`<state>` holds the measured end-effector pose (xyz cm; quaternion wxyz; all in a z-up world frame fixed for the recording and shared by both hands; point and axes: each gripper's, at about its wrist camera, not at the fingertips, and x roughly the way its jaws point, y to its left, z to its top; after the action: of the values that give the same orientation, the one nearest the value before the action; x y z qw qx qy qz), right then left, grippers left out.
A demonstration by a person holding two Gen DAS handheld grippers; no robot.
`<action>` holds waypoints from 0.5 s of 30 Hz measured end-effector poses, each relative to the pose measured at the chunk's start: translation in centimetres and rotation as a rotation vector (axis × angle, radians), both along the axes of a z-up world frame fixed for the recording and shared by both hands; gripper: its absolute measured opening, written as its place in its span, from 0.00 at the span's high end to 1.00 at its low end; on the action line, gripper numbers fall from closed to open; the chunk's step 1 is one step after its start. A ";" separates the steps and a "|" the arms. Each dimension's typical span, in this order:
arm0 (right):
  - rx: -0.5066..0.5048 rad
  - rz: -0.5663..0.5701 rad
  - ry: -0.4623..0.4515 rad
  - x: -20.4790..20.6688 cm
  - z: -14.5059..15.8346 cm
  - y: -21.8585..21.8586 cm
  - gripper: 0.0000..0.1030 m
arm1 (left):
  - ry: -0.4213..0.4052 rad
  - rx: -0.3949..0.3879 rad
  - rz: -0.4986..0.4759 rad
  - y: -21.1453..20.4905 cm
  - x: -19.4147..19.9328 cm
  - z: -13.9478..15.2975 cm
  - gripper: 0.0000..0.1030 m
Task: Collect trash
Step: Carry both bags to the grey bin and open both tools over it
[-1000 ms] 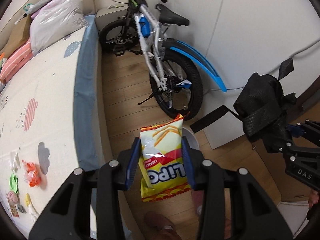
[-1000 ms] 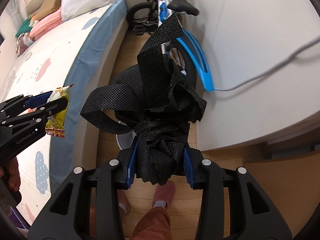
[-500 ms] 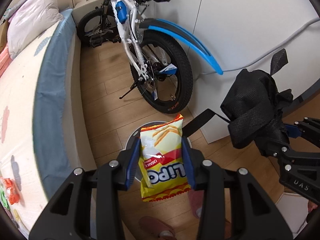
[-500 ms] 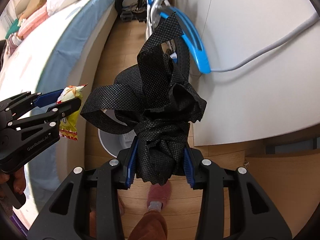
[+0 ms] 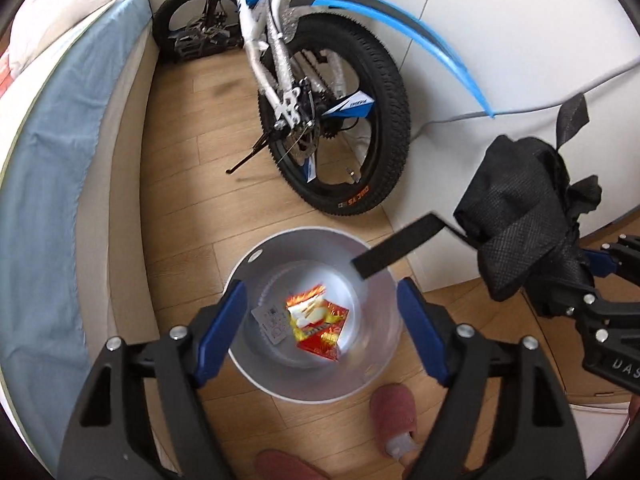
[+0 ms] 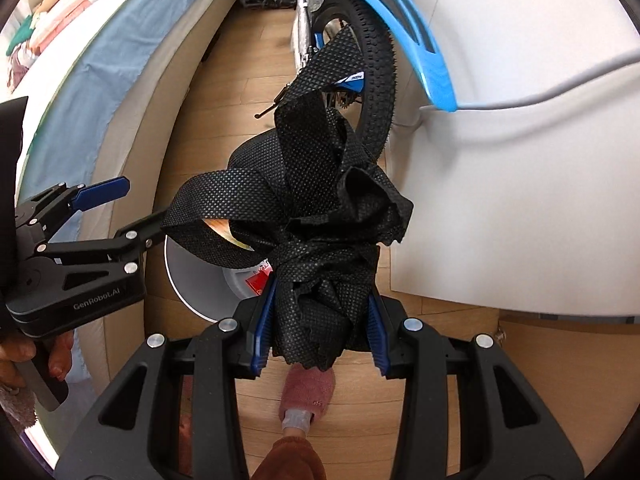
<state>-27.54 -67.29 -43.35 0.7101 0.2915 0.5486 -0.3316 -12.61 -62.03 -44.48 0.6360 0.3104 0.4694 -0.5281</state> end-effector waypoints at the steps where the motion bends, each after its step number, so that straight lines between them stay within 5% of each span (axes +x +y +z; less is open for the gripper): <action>1: 0.002 0.004 0.000 0.1 -0.3 0.1 0.63 | -0.002 0.005 0.007 0.1 0.2 -0.1 0.25; 9: 0.040 0.063 -0.026 2.7 -1.3 1.0 0.62 | -0.021 0.020 0.037 1.9 1.6 -0.2 0.25; 15: 0.036 0.101 -0.046 4.8 -1.6 1.8 0.48 | -0.040 0.043 0.060 3.8 2.8 -0.3 0.25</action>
<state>-22.77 -65.49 -44.91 0.7330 0.2836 0.5519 -0.2787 -9.78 -58.26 -44.81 0.6540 0.3201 0.4769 -0.4924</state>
